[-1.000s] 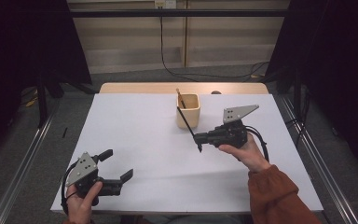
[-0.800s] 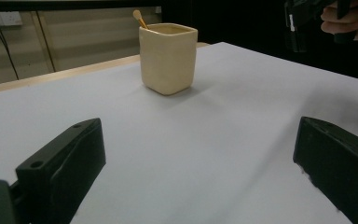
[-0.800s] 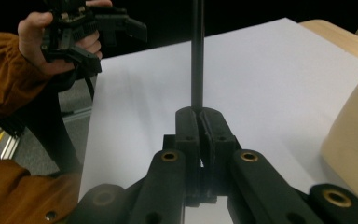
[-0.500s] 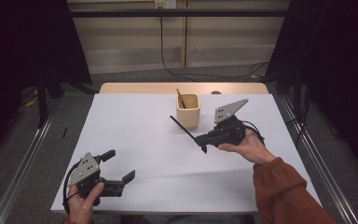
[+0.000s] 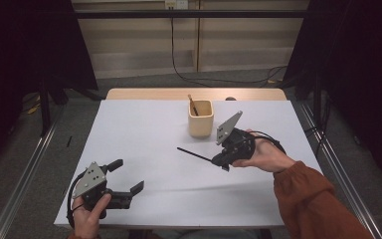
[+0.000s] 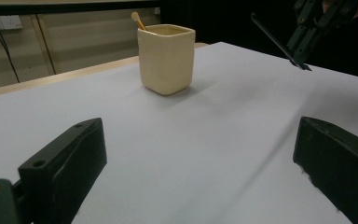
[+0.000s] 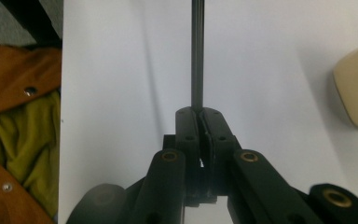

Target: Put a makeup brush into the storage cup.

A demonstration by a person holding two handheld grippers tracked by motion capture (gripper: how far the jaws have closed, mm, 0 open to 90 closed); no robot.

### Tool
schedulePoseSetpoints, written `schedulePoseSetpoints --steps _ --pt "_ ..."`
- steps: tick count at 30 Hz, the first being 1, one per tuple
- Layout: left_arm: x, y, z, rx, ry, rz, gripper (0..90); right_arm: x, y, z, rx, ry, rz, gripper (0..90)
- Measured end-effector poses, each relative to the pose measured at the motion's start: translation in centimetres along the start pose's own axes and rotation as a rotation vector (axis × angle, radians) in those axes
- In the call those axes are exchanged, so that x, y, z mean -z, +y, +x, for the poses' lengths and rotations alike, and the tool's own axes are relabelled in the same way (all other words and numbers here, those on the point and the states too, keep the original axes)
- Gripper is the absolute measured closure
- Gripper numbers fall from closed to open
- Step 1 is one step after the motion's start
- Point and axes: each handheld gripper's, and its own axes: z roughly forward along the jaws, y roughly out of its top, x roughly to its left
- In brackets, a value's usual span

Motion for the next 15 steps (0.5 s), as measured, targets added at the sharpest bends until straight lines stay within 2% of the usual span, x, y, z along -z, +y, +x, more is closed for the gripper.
schedulePoseSetpoints --steps 3,7,10,15 --pt "0.0 0.0 0.1 0.009 0.001 -0.004 2.5 0.0 0.0 -0.1 -0.008 0.011 0.033 86.3" --pt "0.0 0.0 0.1 0.01 0.003 -0.005 2.5 -0.5 0.2 -0.2 -0.01 0.03 0.107 86.3" --pt "0.1 0.0 0.2 0.009 0.009 -0.008 2.5 -1.0 0.4 -0.2 0.005 0.031 0.17 86.3" --pt "0.2 0.1 0.3 0.007 0.014 -0.01 2.5 -1.7 0.6 0.1 0.025 0.053 0.24 86.3"
